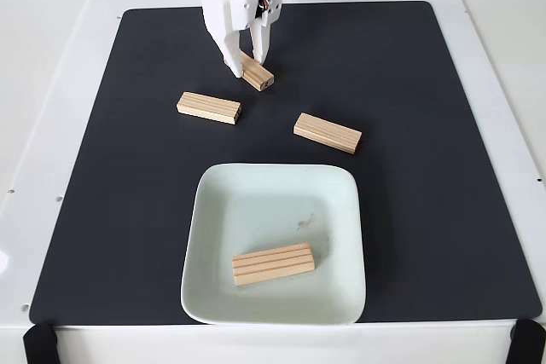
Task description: Pick up the wooden block and place them on the plate.
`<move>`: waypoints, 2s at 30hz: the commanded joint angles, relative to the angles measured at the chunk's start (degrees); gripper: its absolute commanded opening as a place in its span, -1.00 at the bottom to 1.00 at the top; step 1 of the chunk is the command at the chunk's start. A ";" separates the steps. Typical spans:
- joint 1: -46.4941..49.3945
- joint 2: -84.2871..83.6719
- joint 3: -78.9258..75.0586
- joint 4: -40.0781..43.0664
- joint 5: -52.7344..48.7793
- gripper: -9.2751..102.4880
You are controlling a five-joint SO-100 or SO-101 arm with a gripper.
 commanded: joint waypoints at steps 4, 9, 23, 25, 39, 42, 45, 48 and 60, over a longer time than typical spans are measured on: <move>-2.64 1.05 -2.72 0.70 8.35 -0.84; -9.49 3.08 -14.77 13.62 28.48 -0.84; -29.79 14.68 -44.91 15.91 98.35 -0.84; -30.85 13.45 -45.09 10.72 105.91 -0.84; -21.36 -17.23 -60.03 -11.34 150.47 -0.85; -20.13 -25.49 -66.53 -11.34 150.29 -0.85; -18.81 -33.84 -73.12 -11.43 150.29 -0.85; -17.58 -42.10 -80.16 -11.43 150.29 -0.85; -15.91 -62.84 -104.50 -11.43 150.29 -0.85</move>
